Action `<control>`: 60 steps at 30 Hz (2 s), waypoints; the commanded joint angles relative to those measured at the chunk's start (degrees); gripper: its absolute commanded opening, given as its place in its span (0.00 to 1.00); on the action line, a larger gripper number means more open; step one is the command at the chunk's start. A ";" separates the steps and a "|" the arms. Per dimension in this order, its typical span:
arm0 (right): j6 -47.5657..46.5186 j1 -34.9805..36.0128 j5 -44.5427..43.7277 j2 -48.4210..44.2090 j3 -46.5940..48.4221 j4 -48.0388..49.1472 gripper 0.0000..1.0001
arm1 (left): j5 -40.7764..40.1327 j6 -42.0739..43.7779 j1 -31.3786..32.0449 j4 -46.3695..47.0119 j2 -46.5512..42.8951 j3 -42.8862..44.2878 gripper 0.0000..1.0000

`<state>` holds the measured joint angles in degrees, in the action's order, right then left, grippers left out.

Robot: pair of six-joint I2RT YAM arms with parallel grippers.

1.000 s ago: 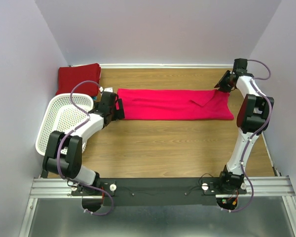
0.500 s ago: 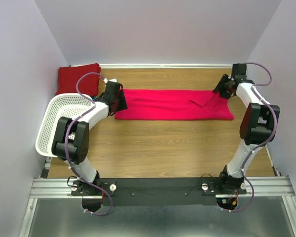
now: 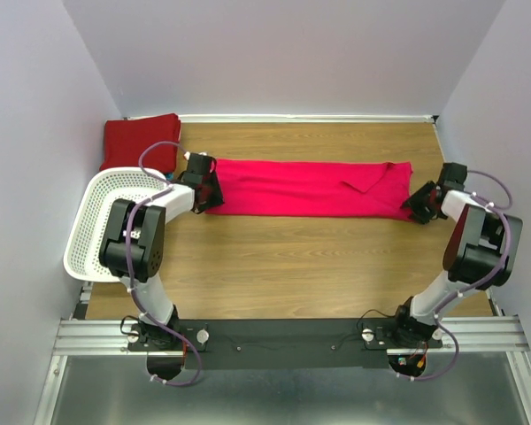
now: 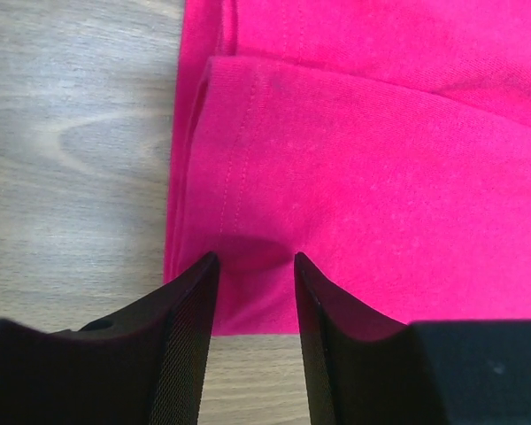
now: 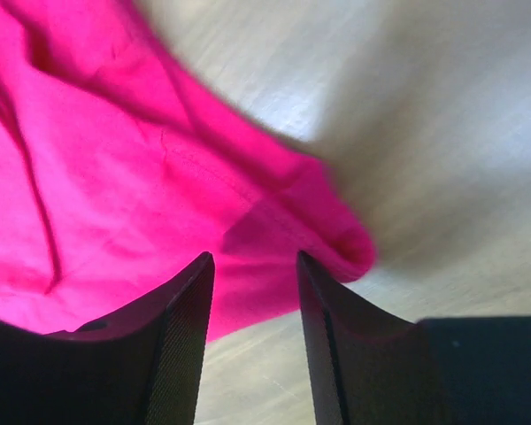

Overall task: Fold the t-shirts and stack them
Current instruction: Fold the tshirt

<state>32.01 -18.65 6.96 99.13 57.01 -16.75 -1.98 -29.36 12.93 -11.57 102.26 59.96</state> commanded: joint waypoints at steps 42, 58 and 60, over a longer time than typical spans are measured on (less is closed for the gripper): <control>-4.77 22.26 -14.16 -0.36 7.58 5.77 0.49 | -5.84 5.19 -1.85 1.64 -31.16 -17.43 0.91; 6.40 14.17 -9.95 8.36 16.99 5.77 0.55 | 1.71 -4.72 11.76 3.31 -23.87 -10.41 0.91; 6.75 13.73 -8.99 8.88 16.99 5.85 0.56 | 5.31 -7.89 14.32 3.84 -18.69 -4.79 0.91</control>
<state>36.62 -4.49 -3.88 106.50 72.18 -10.13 -1.98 -31.18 23.53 -9.93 78.48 48.12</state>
